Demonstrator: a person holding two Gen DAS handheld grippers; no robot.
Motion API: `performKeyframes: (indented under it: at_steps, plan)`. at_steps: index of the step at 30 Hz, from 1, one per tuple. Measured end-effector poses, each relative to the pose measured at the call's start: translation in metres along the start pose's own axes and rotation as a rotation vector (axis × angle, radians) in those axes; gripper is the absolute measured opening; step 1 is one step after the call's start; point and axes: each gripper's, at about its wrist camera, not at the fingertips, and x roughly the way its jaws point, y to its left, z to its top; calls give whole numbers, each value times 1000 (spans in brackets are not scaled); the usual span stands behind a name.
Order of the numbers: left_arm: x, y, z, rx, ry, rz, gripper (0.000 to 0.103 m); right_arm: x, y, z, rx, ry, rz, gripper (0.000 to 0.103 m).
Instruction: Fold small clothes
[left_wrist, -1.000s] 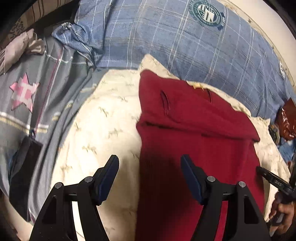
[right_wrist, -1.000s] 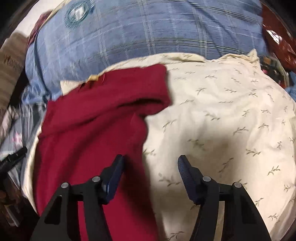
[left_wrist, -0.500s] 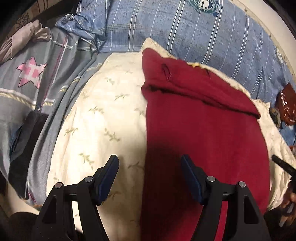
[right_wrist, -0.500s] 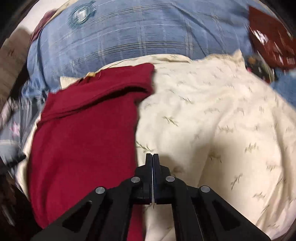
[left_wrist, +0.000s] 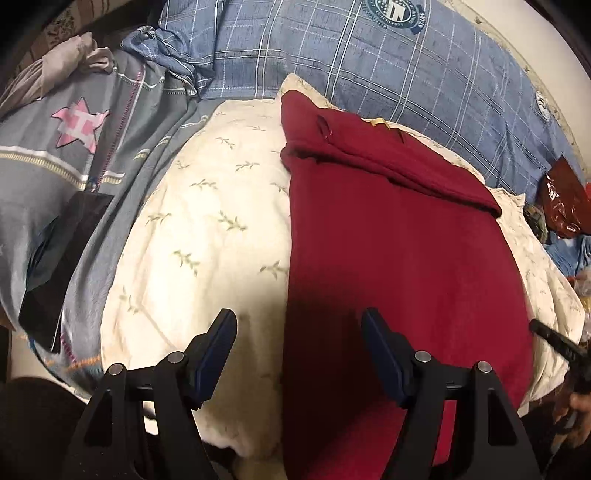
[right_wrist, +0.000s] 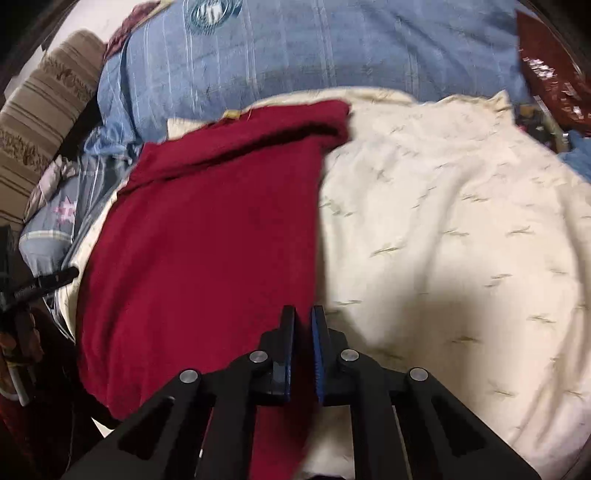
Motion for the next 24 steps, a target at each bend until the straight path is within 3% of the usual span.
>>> performKeyframes:
  at_steps: [1,3,5,7,9,10,12,14,16,17,18,24]
  plan:
    - [1,1,-4,1,11,3,70,0,-7,1,19,8,-16,0]
    - [3,2,-11,-5,39,-1,70,7,-14,-1,23,25,-69,0]
    - [3,4,-18,-19,68,-11,70,5,-21,-6,53,41,-14,3]
    - [-1,3,-24,-19,66,-23,70,-10,-21,-16,32,38,32,12]
    - [-2,4,-31,-10,74,-25,70,-20,-19,-27,6,48,75,55]
    - [0,5,-35,-13,89,-28,70,-21,-18,-35,16,60,109,60]
    - [6,7,-41,-27,124,-49,70,-15,-15,-44,33,106,154,60]
    - [6,4,-45,-9,102,-34,70,-5,-15,-52,48,139,184,56]
    - [7,-1,-46,15,111,-29,70,2,-10,-57,46,169,232,28]
    - [7,-1,-48,20,116,-34,70,4,-4,-60,15,188,214,14]
    - [6,-1,-49,18,121,-40,70,2,-1,-61,-12,185,187,9]
    - [9,2,-58,8,142,-34,74,-10,-12,-57,38,155,238,8]
